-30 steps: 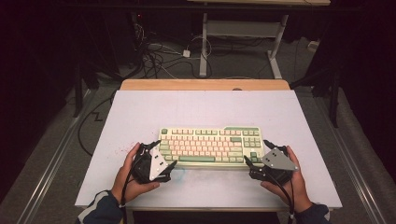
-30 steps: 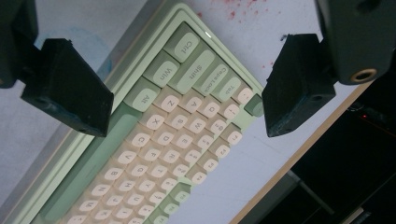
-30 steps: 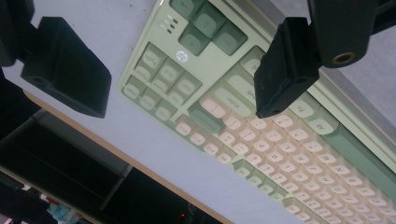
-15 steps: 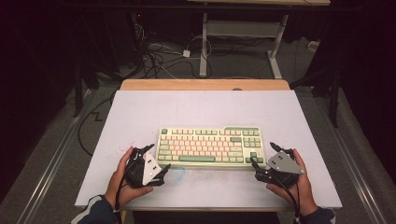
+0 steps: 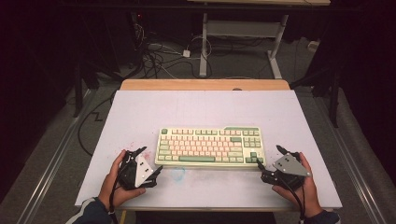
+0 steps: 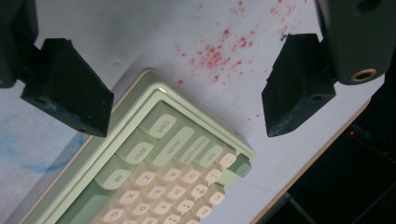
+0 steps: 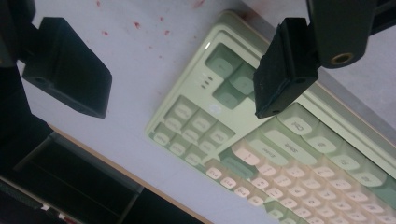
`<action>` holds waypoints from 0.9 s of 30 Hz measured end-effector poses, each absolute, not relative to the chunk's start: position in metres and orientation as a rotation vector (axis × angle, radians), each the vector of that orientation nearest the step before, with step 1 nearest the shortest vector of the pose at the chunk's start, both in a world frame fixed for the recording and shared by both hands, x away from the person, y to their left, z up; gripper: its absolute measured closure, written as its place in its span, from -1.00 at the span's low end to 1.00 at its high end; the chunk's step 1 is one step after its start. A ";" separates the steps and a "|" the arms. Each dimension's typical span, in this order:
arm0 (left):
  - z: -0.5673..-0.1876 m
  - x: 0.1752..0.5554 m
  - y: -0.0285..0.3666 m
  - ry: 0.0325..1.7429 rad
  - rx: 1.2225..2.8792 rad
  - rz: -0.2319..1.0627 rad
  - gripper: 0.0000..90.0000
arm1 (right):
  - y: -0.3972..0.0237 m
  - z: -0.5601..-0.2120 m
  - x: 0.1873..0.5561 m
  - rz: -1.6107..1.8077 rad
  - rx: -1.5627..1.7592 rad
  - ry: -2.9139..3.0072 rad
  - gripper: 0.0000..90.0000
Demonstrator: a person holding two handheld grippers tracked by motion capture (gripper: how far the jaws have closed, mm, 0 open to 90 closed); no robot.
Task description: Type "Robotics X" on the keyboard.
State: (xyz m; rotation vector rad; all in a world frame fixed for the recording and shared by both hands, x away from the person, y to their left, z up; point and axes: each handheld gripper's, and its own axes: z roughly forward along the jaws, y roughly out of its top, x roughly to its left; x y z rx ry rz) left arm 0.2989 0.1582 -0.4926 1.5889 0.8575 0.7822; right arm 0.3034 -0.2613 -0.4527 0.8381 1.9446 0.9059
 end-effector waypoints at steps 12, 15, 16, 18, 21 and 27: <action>-0.504 0.298 0.183 0.939 1.579 0.774 -0.66 | -0.289 -0.469 0.303 0.877 0.930 1.926 -0.55; -0.506 0.299 0.188 0.959 1.582 0.779 -0.66 | -0.293 -0.473 0.302 0.864 0.954 1.924 -0.54; -0.506 0.299 0.189 0.962 1.577 0.776 -0.66 | -0.294 -0.473 0.302 0.865 0.953 1.926 -0.54; -0.505 0.298 0.188 0.958 1.575 0.778 -0.66 | -0.294 -0.474 0.302 0.865 0.956 1.925 -0.54; -0.506 0.297 0.186 0.951 1.577 0.774 -0.66 | -0.292 -0.474 0.302 0.868 0.949 1.925 -0.54; -0.507 0.295 0.184 0.940 1.594 0.772 -0.66 | -0.288 -0.473 0.300 0.869 0.925 1.935 -0.54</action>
